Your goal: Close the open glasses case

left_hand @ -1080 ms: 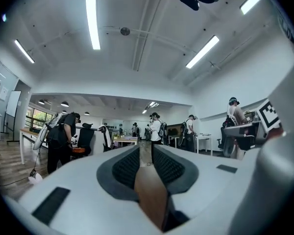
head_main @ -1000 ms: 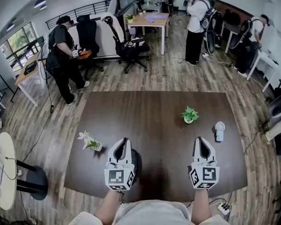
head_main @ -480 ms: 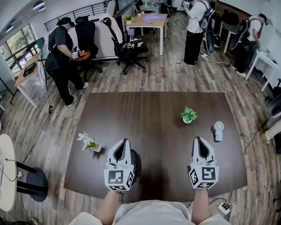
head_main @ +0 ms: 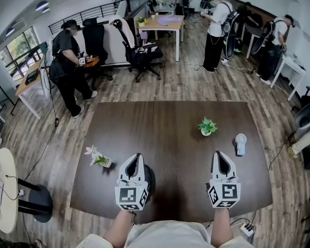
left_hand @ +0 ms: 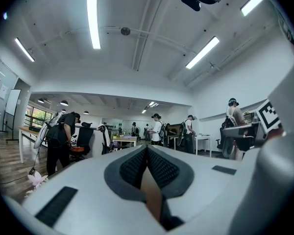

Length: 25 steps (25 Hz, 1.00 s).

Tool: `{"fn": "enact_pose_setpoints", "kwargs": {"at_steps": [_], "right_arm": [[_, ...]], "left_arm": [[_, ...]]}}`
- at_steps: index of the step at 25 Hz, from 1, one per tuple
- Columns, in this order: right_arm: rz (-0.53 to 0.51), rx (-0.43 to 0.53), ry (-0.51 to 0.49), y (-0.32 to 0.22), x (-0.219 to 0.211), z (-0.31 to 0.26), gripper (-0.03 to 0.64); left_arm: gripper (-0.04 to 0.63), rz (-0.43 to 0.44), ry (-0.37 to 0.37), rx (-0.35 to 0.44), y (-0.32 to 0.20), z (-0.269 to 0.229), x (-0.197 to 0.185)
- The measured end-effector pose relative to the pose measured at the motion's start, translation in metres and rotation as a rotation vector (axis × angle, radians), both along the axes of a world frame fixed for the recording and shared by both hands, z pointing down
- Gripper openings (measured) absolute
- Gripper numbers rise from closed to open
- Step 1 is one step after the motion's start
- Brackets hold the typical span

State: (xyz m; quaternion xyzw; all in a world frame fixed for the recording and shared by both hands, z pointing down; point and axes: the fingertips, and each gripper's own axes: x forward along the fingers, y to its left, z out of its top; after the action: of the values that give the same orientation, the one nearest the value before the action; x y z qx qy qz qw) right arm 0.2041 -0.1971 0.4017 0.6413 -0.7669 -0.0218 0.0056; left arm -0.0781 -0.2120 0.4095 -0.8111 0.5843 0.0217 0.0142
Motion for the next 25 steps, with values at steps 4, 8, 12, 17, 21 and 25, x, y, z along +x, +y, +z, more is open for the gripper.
{"fn": "enact_pose_setpoints", "kwargs": {"at_steps": [4,8,12,17,21,25], "right_arm": [[0.002,-0.002,-0.009,-0.0010,-0.0002,0.0011,0.002],[0.001,-0.003,-0.006,-0.0018,0.0000,0.0015,0.002],[-0.009,-0.005,0.007,-0.0015,-0.0026,0.0022,0.001],[-0.015,-0.013,0.009,-0.0018,-0.0046,0.0051,0.000],[-0.017,-0.016,0.009,-0.0018,-0.0050,0.0059,0.000],[-0.020,-0.021,0.011,-0.0018,-0.0049,0.0068,0.000]], "left_arm": [[0.003,0.000,0.000,-0.005,-0.0011,0.0031,-0.0012],[0.003,-0.001,-0.001,-0.006,-0.0020,0.0035,-0.0014],[0.003,0.001,0.000,-0.005,-0.0018,0.0033,-0.0005],[0.003,0.000,0.000,-0.011,-0.0013,0.0056,-0.0008],[0.003,-0.003,0.003,-0.017,-0.0016,0.0076,-0.0019],[0.003,-0.002,0.004,-0.022,-0.0009,0.0088,-0.0010]]}}
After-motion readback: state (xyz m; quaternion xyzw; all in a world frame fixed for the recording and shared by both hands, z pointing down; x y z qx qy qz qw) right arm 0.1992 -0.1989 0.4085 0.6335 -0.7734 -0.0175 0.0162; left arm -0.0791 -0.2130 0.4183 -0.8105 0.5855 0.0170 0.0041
